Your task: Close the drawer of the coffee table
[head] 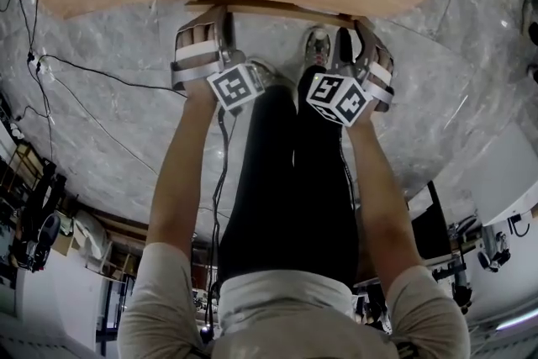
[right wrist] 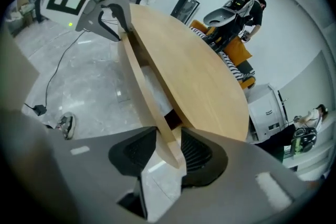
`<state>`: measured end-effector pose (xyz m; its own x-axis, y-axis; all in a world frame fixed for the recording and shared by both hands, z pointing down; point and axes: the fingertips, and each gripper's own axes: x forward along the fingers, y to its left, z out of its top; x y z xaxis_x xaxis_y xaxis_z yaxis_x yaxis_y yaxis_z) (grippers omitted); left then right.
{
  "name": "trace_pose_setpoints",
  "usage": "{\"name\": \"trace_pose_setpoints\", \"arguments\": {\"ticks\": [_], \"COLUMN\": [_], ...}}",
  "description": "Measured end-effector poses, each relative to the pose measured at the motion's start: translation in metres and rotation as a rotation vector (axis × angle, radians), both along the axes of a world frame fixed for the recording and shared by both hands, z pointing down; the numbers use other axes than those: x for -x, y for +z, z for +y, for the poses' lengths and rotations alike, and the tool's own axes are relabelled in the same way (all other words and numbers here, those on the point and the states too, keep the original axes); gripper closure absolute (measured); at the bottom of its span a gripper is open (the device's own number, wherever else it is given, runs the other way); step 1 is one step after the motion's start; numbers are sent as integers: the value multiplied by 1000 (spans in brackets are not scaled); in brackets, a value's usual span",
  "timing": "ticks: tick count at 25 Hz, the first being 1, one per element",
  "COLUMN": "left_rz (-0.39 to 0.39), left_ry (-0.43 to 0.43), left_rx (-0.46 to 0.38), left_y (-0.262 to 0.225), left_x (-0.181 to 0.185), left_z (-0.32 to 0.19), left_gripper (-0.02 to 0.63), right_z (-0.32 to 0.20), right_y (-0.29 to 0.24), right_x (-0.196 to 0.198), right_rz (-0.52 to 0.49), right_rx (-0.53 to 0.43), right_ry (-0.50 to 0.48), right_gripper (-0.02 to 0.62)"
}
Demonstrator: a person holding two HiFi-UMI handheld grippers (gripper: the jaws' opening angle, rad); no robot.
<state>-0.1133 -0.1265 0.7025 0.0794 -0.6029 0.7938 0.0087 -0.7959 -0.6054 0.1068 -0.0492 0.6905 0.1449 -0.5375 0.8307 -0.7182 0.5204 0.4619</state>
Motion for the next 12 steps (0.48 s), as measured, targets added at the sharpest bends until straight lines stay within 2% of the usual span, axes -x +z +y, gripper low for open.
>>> {"name": "trace_pose_setpoints", "arguments": {"ticks": [4,9,12], "left_rz": [17,2,-6], "left_ry": [-16,7,32], "left_rx": [-122,-148,-167], "left_y": [-2,-5,-11], "left_x": [1,0,-4], "left_z": [-12,-14,-17], "left_gripper": [479,479,473], "right_z": [-15,-18,-17], "right_y": [-4,-8,-12], "right_x": [-4,-3,-7], "right_rz": [43,71,82], "right_rx": [-70,-94,-107], "right_ry": [16,-13,-2], "right_gripper": [377,383,423]}}
